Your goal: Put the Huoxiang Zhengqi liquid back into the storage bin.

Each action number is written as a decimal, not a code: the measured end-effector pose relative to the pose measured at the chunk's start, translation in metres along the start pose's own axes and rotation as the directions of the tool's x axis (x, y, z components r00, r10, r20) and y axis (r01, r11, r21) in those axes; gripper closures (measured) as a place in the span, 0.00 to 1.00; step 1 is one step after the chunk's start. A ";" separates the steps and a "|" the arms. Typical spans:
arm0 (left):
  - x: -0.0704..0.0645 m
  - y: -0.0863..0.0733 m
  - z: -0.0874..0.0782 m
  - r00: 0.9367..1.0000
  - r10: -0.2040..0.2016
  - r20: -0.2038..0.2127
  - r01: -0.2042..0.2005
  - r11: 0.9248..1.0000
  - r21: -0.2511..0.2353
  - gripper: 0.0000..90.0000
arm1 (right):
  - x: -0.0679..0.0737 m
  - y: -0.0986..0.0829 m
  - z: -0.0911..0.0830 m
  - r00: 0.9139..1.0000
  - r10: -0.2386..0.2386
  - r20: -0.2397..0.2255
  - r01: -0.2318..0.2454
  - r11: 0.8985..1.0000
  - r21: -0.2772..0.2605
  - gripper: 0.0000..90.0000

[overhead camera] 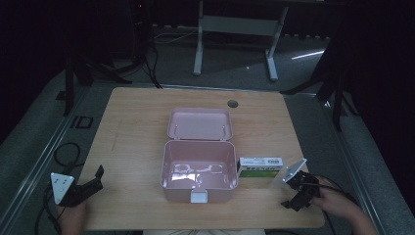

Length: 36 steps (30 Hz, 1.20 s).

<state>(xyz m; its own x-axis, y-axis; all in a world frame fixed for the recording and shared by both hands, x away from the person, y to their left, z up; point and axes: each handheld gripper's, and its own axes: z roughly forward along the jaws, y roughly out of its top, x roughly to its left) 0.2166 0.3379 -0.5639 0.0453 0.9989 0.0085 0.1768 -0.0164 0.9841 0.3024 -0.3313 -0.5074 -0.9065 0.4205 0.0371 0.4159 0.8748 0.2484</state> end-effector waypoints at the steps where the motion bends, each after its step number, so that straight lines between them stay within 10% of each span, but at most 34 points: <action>1: 0.000 0.000 0.000 1.000 -0.002 -0.002 0.002 1.000 -0.003 0.04 | 0.000 0.005 0.001 1.000 -0.002 -0.011 0.003 0.999 0.038 0.15; 14: 0.000 0.000 -0.001 1.000 -0.002 0.000 0.002 1.000 -0.010 0.04 | 0.014 0.030 0.000 0.990 -0.125 -0.070 0.132 0.986 0.106 0.15; 24: 0.000 -0.001 -0.001 1.000 -0.004 0.000 0.004 1.000 -0.013 0.04 | 0.027 0.068 -0.002 0.966 -0.241 -0.090 0.256 0.937 0.236 0.14; 36: 0.001 0.000 -0.001 1.000 -0.004 0.002 0.004 1.000 -0.008 0.04 | 0.039 0.107 -0.037 0.924 -0.366 -0.108 0.381 0.898 0.219 0.17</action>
<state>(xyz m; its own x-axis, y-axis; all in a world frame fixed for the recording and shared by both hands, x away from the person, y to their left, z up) 0.2160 0.3386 -0.5641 0.0462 0.9989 0.0042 0.1689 -0.0120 0.9856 0.3089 -0.2301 -0.4437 -0.9979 0.0428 0.0480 0.0441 0.9987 0.0256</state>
